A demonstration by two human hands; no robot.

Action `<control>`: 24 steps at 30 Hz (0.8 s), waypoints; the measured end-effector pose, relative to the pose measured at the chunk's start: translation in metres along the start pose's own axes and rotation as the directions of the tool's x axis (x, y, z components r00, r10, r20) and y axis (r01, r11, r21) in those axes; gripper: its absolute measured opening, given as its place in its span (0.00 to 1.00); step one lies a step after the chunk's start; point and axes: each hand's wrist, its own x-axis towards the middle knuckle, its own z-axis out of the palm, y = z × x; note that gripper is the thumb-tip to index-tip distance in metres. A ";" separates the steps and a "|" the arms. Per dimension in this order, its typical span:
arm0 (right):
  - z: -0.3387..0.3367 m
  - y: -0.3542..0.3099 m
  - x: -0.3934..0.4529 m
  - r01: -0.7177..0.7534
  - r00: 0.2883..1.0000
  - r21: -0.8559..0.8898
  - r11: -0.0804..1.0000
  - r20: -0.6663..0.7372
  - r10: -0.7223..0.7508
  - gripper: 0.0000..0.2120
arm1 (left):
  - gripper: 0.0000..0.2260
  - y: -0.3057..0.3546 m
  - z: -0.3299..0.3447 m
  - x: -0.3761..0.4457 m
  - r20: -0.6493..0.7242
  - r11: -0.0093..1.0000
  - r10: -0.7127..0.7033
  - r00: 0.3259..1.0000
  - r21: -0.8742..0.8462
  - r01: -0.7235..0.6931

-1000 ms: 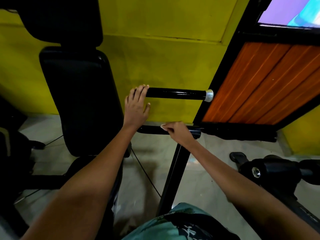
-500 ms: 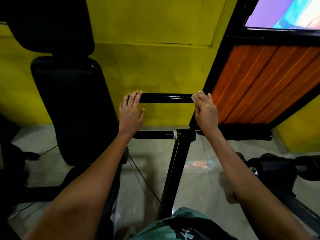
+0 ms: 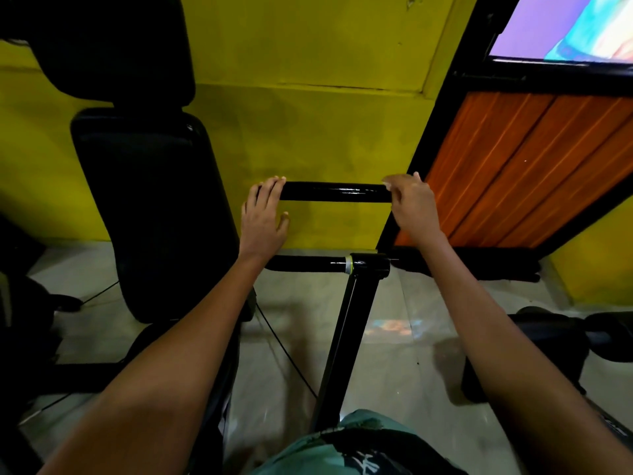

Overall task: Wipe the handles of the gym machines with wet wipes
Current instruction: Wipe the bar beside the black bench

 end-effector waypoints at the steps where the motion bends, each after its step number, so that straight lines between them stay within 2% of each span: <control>1: -0.003 -0.002 0.009 -0.057 0.997 0.030 0.998 0.052 0.055 0.13 | 0.29 0.000 -0.001 0.000 0.010 1.000 0.002 1.000 0.010 -0.002; 3: -0.007 -0.004 0.021 -0.209 0.971 0.096 0.973 0.135 0.195 0.13 | 0.30 -0.001 -0.003 0.000 0.028 1.000 0.010 1.000 0.028 -0.010; 6: -0.007 -0.001 0.023 -0.419 0.908 0.271 0.867 0.106 0.406 0.13 | 0.31 -0.003 -0.004 0.000 0.044 0.999 0.019 0.999 0.032 -0.021; 8: -0.006 0.000 0.020 -0.555 0.811 0.438 0.707 0.096 0.577 0.13 | 0.31 -0.003 -0.005 0.000 0.050 0.999 0.016 0.999 0.034 -0.018; 10: -0.006 0.002 0.015 -0.669 0.666 0.565 0.482 0.169 0.727 0.13 | 0.31 -0.002 -0.004 0.000 0.045 0.999 0.011 0.999 0.029 -0.012; 12: -0.004 0.004 0.005 -0.695 0.551 0.675 0.246 0.281 0.786 0.13 | 0.32 -0.002 -0.003 0.000 0.038 1.000 0.010 0.999 0.020 -0.011; 13: -0.003 0.004 -0.002 -0.677 0.535 0.709 0.196 0.292 0.793 0.13 | 0.32 -0.002 -0.002 0.000 0.032 1.000 0.014 0.999 0.017 -0.015; 14: -0.002 0.001 -0.009 -0.645 0.546 0.738 0.198 0.264 0.795 0.12 | 0.32 -0.003 -0.002 -0.001 0.022 1.000 0.017 1.000 0.015 -0.018; 15: 0.000 -0.002 -0.015 -0.608 0.576 0.750 0.258 0.194 0.794 0.12 | 0.32 -0.003 -0.001 0.000 0.012 1.000 0.017 1.000 0.012 -0.017; 17: 0.002 -0.009 -0.023 -0.513 0.683 0.692 0.507 -0.028 0.730 0.12 | 0.31 -0.002 0.001 0.000 -0.004 1.000 0.013 1.000 0.007 -0.013; 19: 0.002 -0.011 -0.023 -0.377 0.823 0.516 0.769 -0.195 0.534 0.12 | 0.30 -0.002 0.003 0.001 -0.014 1.000 0.012 1.000 0.002 -0.012; 21: 0.006 -0.007 -0.018 -0.205 0.930 0.315 0.927 -0.233 0.285 0.11 | 0.30 -0.002 0.004 0.001 -0.024 1.000 0.005 1.000 -0.005 -0.005; 24: 0.016 -0.003 -0.014 0.026 0.988 0.114 0.993 -0.155 -0.009 0.10 | 0.29 -0.002 0.004 0.001 -0.027 1.000 0.004 1.000 -0.010 -0.004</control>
